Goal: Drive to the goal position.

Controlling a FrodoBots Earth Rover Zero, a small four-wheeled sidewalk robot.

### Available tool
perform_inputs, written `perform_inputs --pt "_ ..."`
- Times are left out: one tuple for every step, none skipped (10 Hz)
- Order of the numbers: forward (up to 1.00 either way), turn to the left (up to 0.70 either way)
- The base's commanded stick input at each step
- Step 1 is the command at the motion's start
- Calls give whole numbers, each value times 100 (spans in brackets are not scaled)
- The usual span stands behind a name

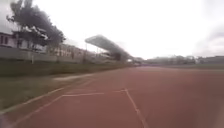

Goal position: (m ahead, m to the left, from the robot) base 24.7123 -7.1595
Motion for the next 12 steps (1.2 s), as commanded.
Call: perform_inputs --pt "70 0" --pt "70 0" --pt "70 0" --pt "70 0" --pt "70 0" --pt "70 0" --pt "70 0" --pt "70 0" --pt "70 0" --pt "70 0" --pt "70 0" --pt "70 0"
